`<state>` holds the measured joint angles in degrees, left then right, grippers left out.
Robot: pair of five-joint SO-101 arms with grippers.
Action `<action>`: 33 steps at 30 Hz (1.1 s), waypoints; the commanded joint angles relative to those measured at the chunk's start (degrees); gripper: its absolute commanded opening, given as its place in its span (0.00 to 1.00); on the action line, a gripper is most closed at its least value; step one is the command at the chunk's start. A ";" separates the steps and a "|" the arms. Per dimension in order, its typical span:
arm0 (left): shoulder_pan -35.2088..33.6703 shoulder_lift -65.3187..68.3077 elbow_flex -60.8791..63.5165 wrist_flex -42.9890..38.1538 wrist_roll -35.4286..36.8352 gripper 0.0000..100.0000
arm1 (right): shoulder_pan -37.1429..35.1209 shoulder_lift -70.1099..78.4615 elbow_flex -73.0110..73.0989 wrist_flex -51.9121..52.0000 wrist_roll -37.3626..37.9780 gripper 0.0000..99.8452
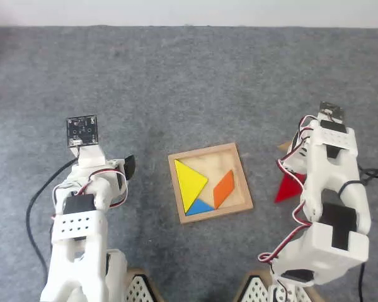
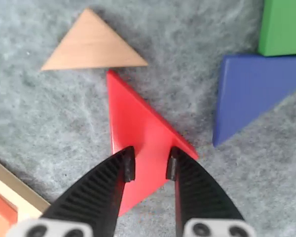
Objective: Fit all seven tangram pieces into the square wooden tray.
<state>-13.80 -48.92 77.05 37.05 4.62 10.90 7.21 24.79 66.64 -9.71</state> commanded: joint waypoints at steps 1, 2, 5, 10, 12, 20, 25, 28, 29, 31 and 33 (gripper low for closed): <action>-0.26 -0.35 -0.31 -1.23 -0.70 0.27 | 1.80 -2.51 -0.53 1.10 -1.76 0.15; -0.26 -0.35 -0.31 -1.23 -0.70 0.27 | 1.80 -3.30 -0.35 1.36 -1.85 0.18; -0.26 -0.35 -0.31 -1.23 -0.70 0.27 | -0.22 -4.88 -0.35 4.53 -3.16 0.27; -0.26 -0.35 -0.40 -1.23 -0.70 0.27 | -4.26 -4.53 -0.53 5.05 -9.41 0.31; -0.26 -0.35 -0.40 -1.23 -0.70 0.27 | -4.26 -4.62 -0.62 4.97 -9.93 0.31; -0.26 -0.35 -0.40 -1.23 -0.70 0.27 | -4.09 -4.09 1.41 0.66 -9.93 0.32; -0.26 -0.35 -0.40 -1.23 -0.70 0.27 | -4.00 -4.09 1.76 0.57 -9.14 0.32; -0.26 -0.35 -0.40 -1.23 -0.70 0.27 | -3.03 -4.09 1.85 0.57 -7.47 0.35; -0.26 -0.35 -0.40 -1.23 -0.70 0.27 | -2.51 -4.09 1.85 0.48 -7.38 0.37; -0.26 -0.35 -0.40 -1.23 -0.70 0.27 | -2.15 -4.09 1.93 -0.48 -7.12 0.39; -0.26 -0.35 -0.40 -1.23 -0.70 0.27 | -2.33 -3.74 1.93 -0.84 -7.03 0.39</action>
<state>-13.80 -48.92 77.05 37.05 4.62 8.18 5.63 26.90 66.73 -17.63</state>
